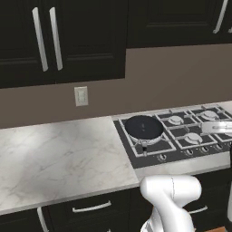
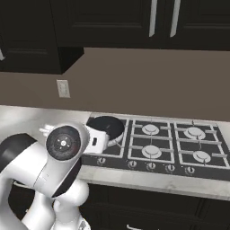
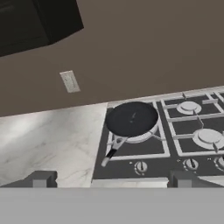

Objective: Move the pot and pan from the stove into the sink.

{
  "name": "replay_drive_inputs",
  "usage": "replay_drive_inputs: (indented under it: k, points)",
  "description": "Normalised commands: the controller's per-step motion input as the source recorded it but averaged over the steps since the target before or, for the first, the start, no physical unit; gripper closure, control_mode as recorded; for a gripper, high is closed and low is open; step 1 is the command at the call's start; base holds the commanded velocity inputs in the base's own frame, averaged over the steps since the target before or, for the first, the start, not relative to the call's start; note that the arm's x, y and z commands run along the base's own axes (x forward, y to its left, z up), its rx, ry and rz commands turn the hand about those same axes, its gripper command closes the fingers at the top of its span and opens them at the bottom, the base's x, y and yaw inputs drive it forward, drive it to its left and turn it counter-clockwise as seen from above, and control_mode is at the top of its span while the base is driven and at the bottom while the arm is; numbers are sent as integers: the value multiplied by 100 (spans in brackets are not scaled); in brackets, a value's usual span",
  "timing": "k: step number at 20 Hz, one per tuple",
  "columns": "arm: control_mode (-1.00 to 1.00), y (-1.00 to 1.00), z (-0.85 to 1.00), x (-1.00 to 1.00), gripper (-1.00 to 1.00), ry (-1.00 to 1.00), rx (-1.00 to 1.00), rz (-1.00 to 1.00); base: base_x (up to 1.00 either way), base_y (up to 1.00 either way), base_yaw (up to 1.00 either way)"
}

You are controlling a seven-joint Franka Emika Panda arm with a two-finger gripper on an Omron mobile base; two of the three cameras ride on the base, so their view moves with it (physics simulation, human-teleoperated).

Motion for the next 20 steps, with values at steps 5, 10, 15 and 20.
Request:
replay_drive_inputs:
  k: [5, 10, 15, 20]
  points:
    - [-100, 75, -4, 13, -100, 18, -6, -9, 0, 0, 0]
    - [-100, 60, -6, 7, -100, 21, -8, -8, 0, 0, 0]
    - [-100, 15, 0, 0, -100, 3, -1, -1, 0, 0, 0]
    - [-100, 1, -19, 0, -100, 3, 0, 0, 0, 0, 0]
